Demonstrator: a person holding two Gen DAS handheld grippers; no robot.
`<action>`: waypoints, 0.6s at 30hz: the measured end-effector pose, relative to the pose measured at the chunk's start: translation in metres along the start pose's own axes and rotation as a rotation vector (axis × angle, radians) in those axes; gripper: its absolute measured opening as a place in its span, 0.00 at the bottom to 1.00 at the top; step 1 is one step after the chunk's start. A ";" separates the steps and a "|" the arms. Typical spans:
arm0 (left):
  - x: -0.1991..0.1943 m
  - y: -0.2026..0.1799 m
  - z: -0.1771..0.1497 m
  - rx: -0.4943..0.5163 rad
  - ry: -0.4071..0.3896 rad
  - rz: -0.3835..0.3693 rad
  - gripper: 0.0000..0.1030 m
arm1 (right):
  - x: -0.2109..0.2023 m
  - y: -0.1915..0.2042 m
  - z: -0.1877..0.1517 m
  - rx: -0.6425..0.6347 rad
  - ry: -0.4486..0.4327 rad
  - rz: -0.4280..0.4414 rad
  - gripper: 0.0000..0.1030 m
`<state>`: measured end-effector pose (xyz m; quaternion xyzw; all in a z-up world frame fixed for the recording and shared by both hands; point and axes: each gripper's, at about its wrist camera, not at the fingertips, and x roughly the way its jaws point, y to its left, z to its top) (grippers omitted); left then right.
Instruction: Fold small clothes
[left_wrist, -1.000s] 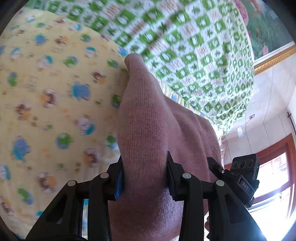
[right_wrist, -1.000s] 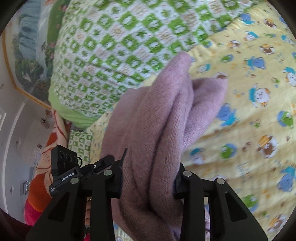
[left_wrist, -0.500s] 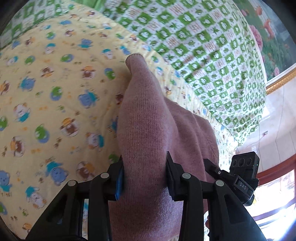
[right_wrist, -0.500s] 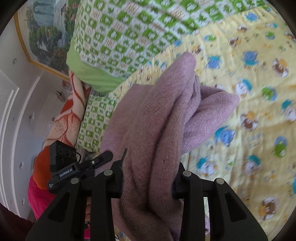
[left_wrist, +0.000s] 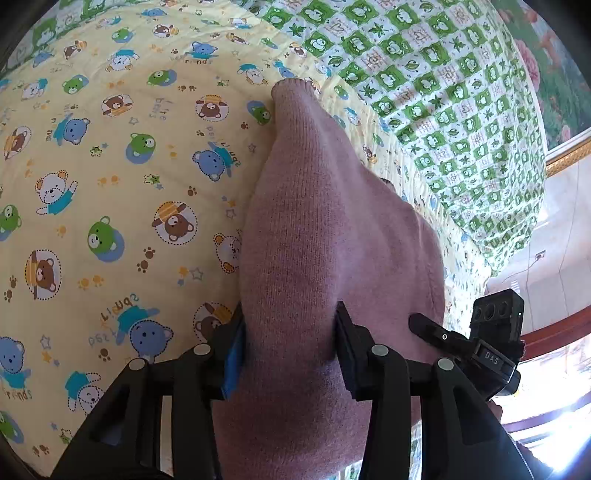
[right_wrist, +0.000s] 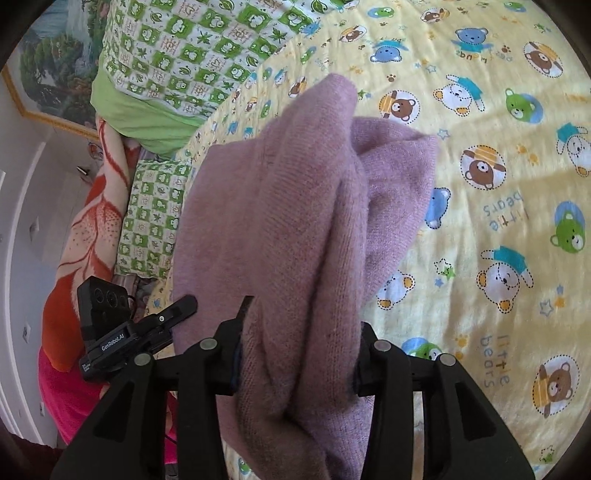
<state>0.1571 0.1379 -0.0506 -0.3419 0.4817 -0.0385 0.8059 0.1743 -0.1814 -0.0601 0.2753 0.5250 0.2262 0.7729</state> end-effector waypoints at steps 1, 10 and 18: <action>0.000 0.000 -0.001 0.002 0.001 0.004 0.45 | 0.001 0.001 0.000 -0.005 -0.002 -0.010 0.45; -0.013 0.001 -0.009 -0.020 0.008 0.027 0.56 | -0.011 0.003 -0.005 -0.005 -0.031 -0.075 0.57; -0.029 0.005 -0.024 0.003 0.027 0.049 0.63 | -0.054 0.005 -0.018 -0.009 -0.114 -0.097 0.57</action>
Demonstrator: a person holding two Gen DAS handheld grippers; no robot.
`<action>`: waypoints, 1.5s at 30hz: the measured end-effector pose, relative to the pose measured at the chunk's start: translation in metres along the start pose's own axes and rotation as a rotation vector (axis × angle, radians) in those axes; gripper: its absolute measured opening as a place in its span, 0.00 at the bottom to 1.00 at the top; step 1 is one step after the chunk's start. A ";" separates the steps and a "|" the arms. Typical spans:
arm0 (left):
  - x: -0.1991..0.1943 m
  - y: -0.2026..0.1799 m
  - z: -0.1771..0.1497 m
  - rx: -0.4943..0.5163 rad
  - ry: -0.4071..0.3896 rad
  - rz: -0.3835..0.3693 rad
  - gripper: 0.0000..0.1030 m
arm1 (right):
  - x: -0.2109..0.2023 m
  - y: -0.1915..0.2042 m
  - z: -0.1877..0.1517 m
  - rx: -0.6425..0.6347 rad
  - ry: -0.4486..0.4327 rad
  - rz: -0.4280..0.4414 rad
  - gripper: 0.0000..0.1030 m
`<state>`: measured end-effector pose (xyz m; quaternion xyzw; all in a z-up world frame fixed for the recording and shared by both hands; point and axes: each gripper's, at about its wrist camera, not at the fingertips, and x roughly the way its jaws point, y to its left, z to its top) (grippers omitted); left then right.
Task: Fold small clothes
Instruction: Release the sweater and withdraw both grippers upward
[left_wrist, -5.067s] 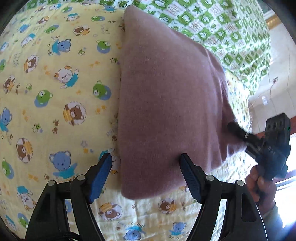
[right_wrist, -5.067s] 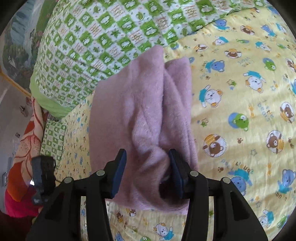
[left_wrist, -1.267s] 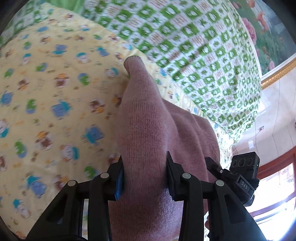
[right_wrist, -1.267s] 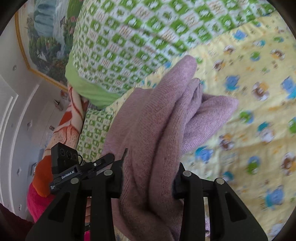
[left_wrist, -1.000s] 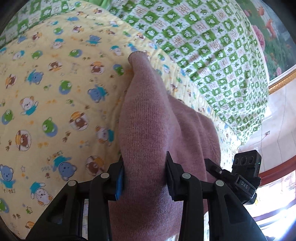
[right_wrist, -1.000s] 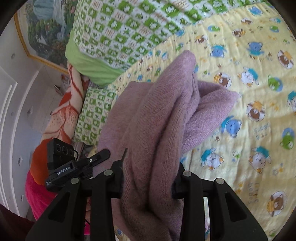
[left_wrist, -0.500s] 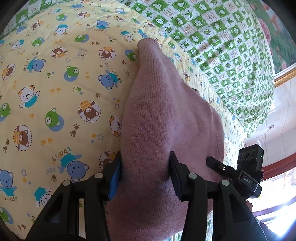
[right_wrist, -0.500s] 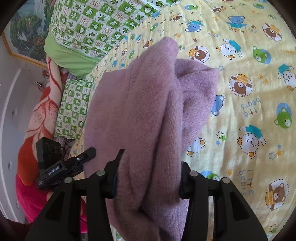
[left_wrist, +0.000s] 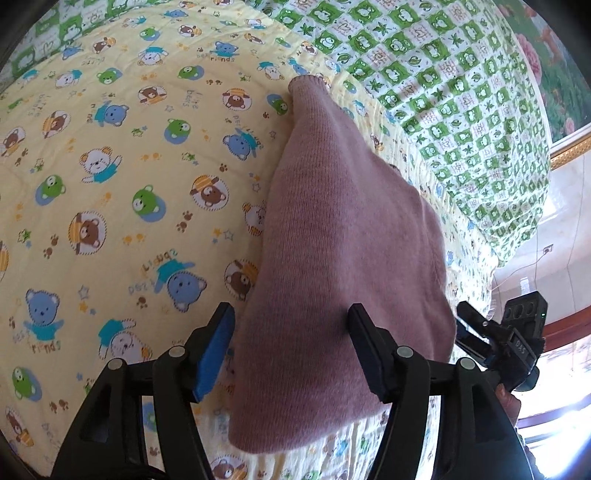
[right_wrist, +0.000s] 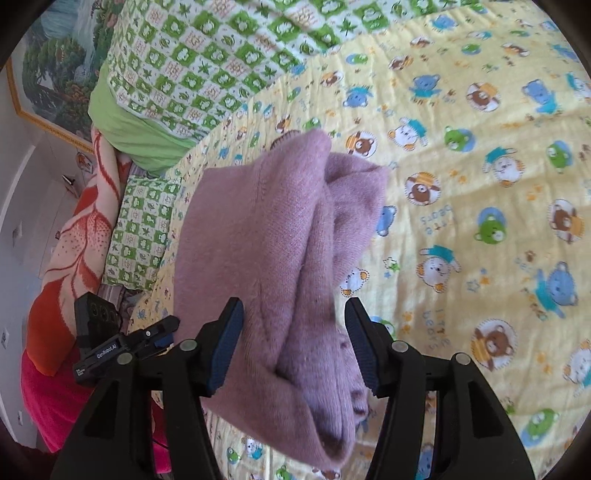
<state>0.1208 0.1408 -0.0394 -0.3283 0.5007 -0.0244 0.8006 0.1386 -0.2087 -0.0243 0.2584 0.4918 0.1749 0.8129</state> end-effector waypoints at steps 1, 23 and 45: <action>-0.001 0.001 -0.002 0.005 0.006 -0.003 0.63 | -0.006 0.000 -0.002 0.000 -0.010 -0.002 0.57; 0.016 -0.001 -0.036 0.087 0.126 0.048 0.59 | 0.021 -0.007 -0.046 0.069 0.113 0.140 0.22; 0.015 -0.014 -0.070 0.213 0.071 0.176 0.62 | -0.008 -0.012 -0.071 -0.119 -0.004 -0.296 0.56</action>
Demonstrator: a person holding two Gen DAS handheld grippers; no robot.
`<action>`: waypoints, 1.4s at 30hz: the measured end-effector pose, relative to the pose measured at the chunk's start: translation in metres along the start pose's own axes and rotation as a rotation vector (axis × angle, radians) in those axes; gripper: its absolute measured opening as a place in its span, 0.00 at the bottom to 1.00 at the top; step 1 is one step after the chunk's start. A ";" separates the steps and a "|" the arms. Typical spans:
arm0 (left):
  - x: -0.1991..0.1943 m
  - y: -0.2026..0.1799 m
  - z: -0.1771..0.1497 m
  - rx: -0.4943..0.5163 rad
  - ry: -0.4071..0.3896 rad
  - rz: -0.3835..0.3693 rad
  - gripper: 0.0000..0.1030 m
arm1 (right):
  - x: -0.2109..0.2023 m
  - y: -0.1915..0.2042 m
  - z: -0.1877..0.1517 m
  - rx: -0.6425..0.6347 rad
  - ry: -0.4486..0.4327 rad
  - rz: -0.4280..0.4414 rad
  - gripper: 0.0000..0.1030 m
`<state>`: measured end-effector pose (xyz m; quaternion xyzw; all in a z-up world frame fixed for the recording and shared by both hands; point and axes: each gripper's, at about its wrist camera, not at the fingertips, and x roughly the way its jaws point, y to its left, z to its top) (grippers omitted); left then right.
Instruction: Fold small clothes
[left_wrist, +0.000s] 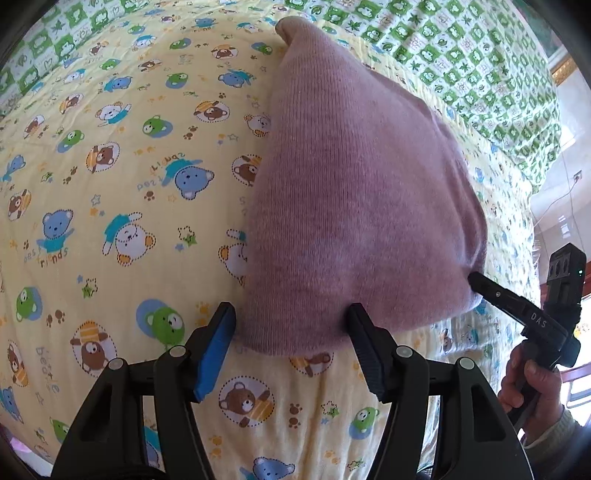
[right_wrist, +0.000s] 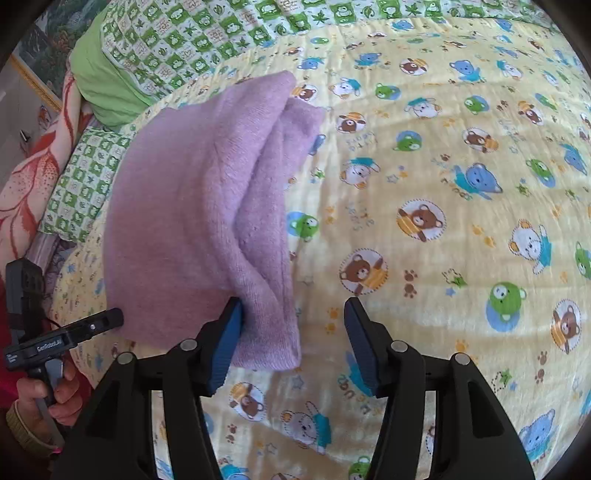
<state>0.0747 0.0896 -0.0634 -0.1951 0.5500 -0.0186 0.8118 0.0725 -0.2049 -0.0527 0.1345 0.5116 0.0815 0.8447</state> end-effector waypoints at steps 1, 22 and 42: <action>-0.002 0.000 -0.001 0.004 -0.005 0.003 0.62 | -0.001 0.000 0.000 0.012 -0.003 0.003 0.56; -0.053 0.003 -0.073 0.134 -0.216 0.230 0.78 | -0.049 0.057 -0.061 -0.181 -0.164 -0.020 0.84; -0.070 -0.020 -0.071 0.211 -0.306 0.272 0.84 | -0.052 0.083 -0.089 -0.343 -0.218 -0.097 0.93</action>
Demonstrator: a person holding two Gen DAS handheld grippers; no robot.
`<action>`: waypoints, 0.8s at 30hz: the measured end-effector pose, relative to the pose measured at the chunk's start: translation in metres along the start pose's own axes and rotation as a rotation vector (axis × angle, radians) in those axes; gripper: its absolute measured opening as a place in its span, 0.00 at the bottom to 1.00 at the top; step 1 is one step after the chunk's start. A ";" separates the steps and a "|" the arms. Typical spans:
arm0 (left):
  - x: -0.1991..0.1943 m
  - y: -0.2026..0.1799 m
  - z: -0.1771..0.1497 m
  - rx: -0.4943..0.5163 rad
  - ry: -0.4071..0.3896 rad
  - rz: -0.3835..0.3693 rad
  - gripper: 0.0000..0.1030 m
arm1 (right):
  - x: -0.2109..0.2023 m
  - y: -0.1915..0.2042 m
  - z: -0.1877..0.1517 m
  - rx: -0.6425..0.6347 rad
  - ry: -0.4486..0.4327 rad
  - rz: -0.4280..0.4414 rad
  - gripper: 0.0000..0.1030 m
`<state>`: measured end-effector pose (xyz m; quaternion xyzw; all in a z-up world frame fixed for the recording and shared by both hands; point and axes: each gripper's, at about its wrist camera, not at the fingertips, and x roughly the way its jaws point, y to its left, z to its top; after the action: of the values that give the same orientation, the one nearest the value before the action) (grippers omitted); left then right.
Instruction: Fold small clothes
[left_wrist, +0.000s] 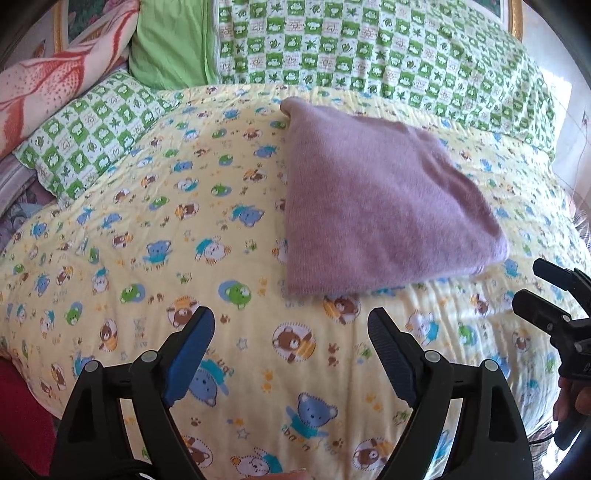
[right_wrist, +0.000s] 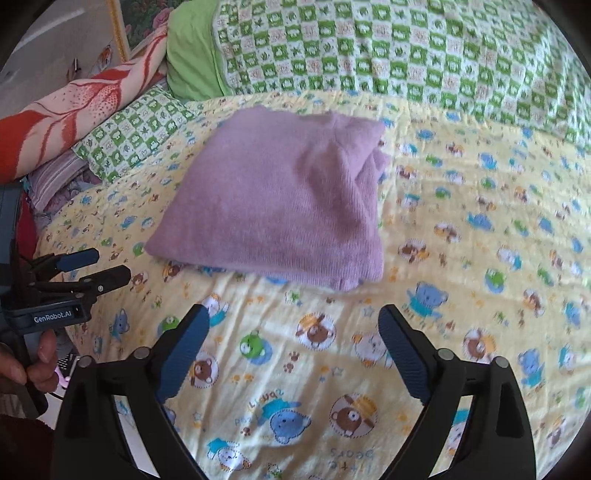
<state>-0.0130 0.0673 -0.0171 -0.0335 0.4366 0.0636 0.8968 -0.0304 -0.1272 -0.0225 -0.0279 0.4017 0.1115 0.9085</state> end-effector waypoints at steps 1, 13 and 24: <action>0.000 -0.001 0.003 0.001 -0.006 0.001 0.86 | -0.002 0.001 0.003 -0.008 -0.016 -0.002 0.93; 0.009 -0.013 0.011 0.020 -0.013 0.059 0.89 | 0.009 0.005 0.019 -0.030 -0.021 -0.007 0.99; 0.019 -0.016 0.006 0.028 0.009 0.105 0.91 | 0.022 0.005 0.017 -0.019 0.010 -0.016 0.99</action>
<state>0.0052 0.0541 -0.0285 0.0017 0.4427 0.1041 0.8906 -0.0045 -0.1161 -0.0269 -0.0404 0.4050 0.1081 0.9070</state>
